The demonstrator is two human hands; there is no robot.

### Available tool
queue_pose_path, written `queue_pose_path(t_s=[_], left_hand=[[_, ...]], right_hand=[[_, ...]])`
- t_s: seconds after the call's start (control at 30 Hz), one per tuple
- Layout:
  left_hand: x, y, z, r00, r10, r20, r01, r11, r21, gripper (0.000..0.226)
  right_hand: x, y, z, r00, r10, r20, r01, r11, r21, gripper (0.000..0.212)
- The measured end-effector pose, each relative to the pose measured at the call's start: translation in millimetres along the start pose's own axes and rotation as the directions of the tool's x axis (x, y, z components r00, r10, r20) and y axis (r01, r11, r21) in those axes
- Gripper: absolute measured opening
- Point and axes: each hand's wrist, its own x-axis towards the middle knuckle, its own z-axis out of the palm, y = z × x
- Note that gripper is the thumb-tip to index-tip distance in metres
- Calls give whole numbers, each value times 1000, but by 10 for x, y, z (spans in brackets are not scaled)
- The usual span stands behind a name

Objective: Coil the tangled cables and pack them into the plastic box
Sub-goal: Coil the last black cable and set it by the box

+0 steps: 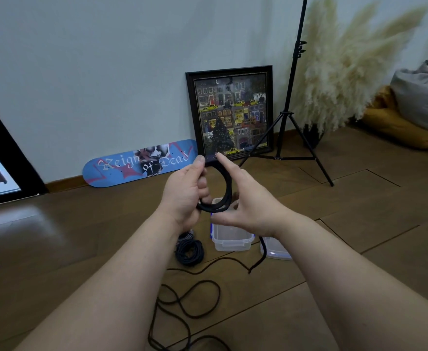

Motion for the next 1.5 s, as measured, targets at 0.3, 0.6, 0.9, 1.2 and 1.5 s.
queue_pose_path(t_s=[0.3, 0.6, 0.9, 1.2, 1.5], left_hand=[[-16, 5, -65, 998, -24, 49, 23, 999, 29, 33], [-45, -29, 9, 999, 39, 2, -39, 998, 54, 35], [-25, -2, 12, 997, -51, -50, 47, 996, -79, 39], [-27, -56, 119, 997, -11, -72, 11, 1000, 1, 39], [-51, -53, 114, 1000, 7, -2, -6, 998, 57, 33]], right_hand=[[-35, -19, 17, 994, -54, -91, 39, 986, -160, 118], [30, 56, 138, 977, 3, -214, -7, 1000, -18, 108], [11, 35, 92, 985, 23, -171, -6, 995, 102, 106], [-19, 0, 8, 993, 19, -112, -27, 997, -73, 121], [16, 40, 55, 986, 30, -162, -45, 995, -92, 113]])
